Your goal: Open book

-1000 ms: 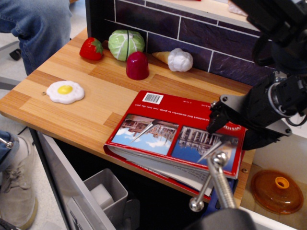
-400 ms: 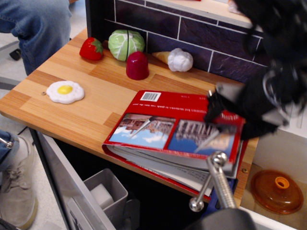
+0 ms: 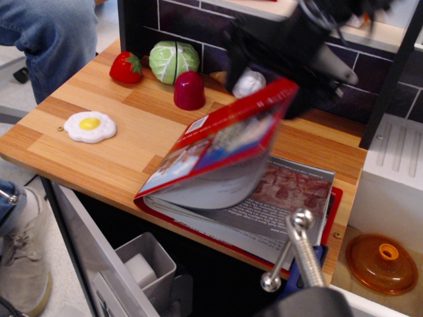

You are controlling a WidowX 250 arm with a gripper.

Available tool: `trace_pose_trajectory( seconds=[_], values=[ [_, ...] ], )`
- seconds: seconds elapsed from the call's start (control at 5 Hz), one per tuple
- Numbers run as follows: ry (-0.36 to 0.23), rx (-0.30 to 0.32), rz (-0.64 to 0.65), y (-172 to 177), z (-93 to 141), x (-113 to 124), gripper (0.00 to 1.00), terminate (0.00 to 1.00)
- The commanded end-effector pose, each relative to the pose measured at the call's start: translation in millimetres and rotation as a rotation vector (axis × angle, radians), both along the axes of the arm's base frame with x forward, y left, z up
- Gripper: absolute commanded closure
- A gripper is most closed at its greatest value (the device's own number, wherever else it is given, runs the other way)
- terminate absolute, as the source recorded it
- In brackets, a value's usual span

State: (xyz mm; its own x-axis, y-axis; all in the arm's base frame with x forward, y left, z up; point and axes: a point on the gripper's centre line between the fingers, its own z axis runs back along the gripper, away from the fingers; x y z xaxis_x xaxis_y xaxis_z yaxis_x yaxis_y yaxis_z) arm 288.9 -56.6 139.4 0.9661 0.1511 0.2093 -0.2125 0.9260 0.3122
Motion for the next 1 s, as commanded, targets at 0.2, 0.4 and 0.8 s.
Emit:
trace_pose_trajectory(
  seconds=[0.2, 0.4, 0.8],
  values=[
    [0.018, 0.072, -0.046, 119, 30, -35, 0.0, 0.0],
    [0.001, 0.142, 0.0, 168, 31, -40, 0.0, 0.0],
    [0.045, 0.222, 0.115, 249, 40, -39, 0.0, 1.0]
  ],
)
